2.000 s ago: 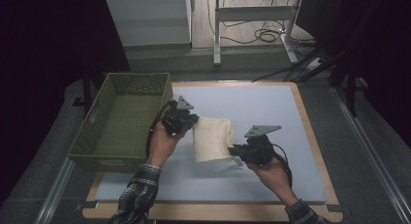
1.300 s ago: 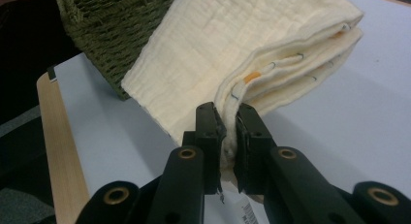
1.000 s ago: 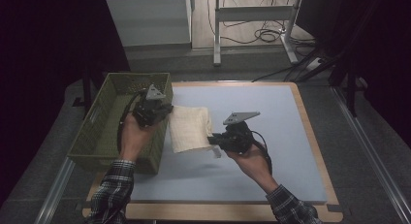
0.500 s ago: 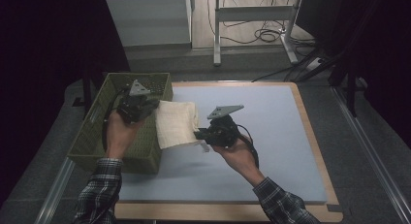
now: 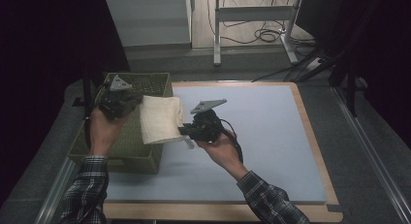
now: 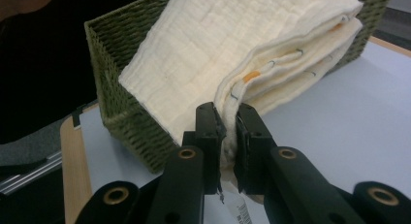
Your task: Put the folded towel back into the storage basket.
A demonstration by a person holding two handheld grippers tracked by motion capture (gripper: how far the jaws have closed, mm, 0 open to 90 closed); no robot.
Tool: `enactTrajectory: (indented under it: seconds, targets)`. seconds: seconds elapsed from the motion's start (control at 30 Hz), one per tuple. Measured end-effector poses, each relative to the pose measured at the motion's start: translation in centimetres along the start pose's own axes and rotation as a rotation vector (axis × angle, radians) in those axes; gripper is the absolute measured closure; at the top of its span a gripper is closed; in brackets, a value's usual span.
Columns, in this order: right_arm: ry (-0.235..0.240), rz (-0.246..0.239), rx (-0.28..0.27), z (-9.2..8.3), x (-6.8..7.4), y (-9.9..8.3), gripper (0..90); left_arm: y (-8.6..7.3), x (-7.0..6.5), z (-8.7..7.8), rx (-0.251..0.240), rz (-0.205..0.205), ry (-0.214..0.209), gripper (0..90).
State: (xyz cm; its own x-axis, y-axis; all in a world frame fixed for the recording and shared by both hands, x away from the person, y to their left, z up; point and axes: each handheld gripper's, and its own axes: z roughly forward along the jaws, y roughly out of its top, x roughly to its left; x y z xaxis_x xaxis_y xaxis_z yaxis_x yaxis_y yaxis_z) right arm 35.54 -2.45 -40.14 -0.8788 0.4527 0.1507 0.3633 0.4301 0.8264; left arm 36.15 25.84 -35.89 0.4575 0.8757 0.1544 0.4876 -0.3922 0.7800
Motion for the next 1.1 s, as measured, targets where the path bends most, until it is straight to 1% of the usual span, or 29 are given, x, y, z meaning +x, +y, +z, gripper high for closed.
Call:
enactTrajectory:
  seconds: [0.13, 0.4, 0.5, 0.73, 0.93, 1.1]
  targets:
    - [0.009, -0.006, 0.001, 1.1, 0.6, 0.7, 81.4, -0.5, 0.9, -0.2, 0.003, -0.007, 0.022, 85.1]
    - [0.027, -0.011, 0.005, 3.6, 2.0, 1.8, 81.5, -1.8, 2.6, -0.5, 0.019, -0.030, 0.051, 85.1]
    - [0.034, -0.005, 0.004, 4.6, 2.5, 2.2, 81.4, -2.4, 3.2, -0.6, 0.025, -0.041, 0.062, 85.1]
    - [0.027, -0.002, 0.021, 7.1, 4.0, 2.9, 81.5, -3.8, 4.7, -1.1, 0.035, -0.064, 0.086, 85.2]
    - [0.042, -0.002, 0.032, 9.4, 5.2, 3.4, 81.5, -5.0, 6.0, -1.5, 0.045, -0.093, 0.102, 85.1]
    - [0.048, -0.015, 0.048, 11.0, 6.0, 3.7, 81.5, -6.0, 6.9, -1.8, 0.052, -0.110, 0.116, 85.1]
